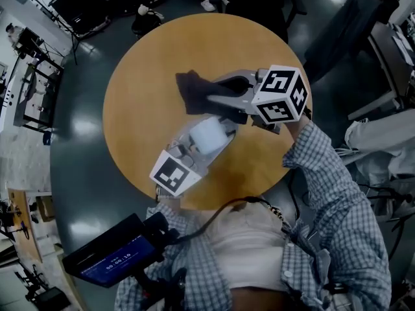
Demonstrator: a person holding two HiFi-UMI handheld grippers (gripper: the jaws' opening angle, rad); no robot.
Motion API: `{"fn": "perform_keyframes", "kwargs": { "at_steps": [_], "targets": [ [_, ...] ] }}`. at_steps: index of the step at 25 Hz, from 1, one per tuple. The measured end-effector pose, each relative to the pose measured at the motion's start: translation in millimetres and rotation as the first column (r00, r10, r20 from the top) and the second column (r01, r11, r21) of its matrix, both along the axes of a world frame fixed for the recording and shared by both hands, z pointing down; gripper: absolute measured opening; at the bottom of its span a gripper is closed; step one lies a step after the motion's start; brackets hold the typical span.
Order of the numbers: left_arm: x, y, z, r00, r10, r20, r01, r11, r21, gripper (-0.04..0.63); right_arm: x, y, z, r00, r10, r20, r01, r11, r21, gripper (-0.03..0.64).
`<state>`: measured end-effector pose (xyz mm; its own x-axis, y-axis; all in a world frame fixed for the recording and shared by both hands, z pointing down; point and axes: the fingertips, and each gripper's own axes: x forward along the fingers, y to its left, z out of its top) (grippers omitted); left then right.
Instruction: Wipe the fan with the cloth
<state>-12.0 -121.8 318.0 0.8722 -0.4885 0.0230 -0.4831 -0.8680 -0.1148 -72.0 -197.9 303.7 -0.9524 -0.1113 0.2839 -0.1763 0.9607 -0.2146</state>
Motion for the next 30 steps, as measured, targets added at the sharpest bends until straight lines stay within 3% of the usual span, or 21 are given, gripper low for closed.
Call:
{"fn": "perform_keyframes", "kwargs": {
  "at_steps": [7, 12, 17, 20, 24, 30],
  "targets": [
    [-11, -1, 2, 0.999, -0.038, 0.003, 0.038, 0.999, -0.024, 0.133, 38, -16, 74, 0.979, 0.175, -0.107, -0.184, 0.98, -0.078, 0.086],
    [-12, -1, 6, 0.998, -0.066, 0.011, 0.067, 0.994, -0.082, 0.133, 72, -15, 79, 0.937, 0.335, -0.097, -0.344, 0.935, -0.091, 0.086],
    [-9, 5, 4, 0.996, -0.085, 0.01, 0.086, 0.984, -0.154, 0.133, 100, 9, 77, 0.898, 0.424, -0.119, -0.438, 0.889, -0.134, 0.086],
    [-6, -5, 56, 0.995, -0.091, 0.036, 0.096, 0.979, -0.178, 0.133, 110, 8, 128, 0.881, 0.457, -0.123, -0.472, 0.869, -0.15, 0.086],
    [-5, -26, 135, 0.993, -0.098, 0.072, 0.111, 0.973, -0.204, 0.133, 110, -5, 208, 0.876, 0.453, -0.164, -0.474, 0.873, -0.117, 0.086],
    [-16, -32, 175, 0.989, -0.119, 0.091, 0.138, 0.959, -0.246, 0.133, 103, -1, 252, 0.865, 0.438, -0.245, -0.464, 0.884, -0.058, 0.086]
  ]
}}
